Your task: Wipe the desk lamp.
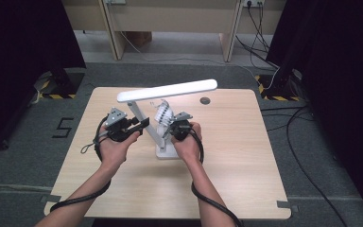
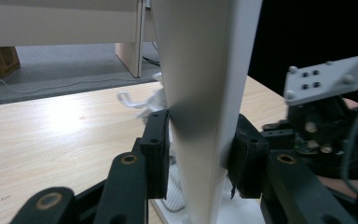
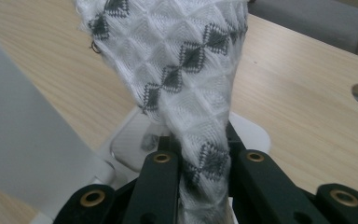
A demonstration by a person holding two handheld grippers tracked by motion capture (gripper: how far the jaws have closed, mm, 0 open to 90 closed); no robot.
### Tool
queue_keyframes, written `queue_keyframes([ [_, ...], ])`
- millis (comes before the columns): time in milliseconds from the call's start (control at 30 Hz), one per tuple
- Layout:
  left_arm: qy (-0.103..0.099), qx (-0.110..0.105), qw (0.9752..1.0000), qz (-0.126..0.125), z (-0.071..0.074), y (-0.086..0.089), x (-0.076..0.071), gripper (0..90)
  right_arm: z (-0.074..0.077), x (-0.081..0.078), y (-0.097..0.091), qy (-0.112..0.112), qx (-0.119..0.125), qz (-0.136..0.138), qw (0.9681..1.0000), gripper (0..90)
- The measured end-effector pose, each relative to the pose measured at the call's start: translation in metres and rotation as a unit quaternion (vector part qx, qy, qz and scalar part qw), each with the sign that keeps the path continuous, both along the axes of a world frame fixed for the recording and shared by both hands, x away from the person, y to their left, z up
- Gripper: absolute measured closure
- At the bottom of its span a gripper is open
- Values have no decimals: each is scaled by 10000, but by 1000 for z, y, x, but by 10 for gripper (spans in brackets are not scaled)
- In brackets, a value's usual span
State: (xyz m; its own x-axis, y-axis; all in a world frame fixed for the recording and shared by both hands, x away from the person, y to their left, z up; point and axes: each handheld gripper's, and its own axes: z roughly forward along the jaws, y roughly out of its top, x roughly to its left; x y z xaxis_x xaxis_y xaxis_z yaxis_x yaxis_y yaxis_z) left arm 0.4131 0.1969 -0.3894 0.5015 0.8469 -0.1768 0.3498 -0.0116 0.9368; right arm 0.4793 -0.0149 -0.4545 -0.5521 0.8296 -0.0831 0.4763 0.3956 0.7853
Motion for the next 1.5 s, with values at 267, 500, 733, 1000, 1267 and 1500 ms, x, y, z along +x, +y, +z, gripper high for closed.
queue_keyframes([
  [267, -1, 1, 10000, -9, 0, 0, 0, 629, -7, 10, 22, 203, 35, 221, 9995, 827],
  [500, -5, -6, 10000, -14, 0, 0, 0, 629, -17, 15, 32, 485, -4, 427, 9979, 828],
  [733, -9, 2, 10000, -11, 0, 0, 0, 634, -27, 16, 33, 658, -147, 416, 9969, 829],
  [1000, -29, -9, 10000, -11, -1, 1, 0, 656, -29, 17, 20, 580, -254, 129, 9979, 829],
  [1267, -38, -6, 10000, -3, -1, 1, 0, 656, -33, 15, 1, 560, -295, -133, 9979, 829],
  [1500, -40, -16, 10000, 18, -2, -2, 0, 621, -32, 12, -14, 523, -391, -294, 9974, 829],
])
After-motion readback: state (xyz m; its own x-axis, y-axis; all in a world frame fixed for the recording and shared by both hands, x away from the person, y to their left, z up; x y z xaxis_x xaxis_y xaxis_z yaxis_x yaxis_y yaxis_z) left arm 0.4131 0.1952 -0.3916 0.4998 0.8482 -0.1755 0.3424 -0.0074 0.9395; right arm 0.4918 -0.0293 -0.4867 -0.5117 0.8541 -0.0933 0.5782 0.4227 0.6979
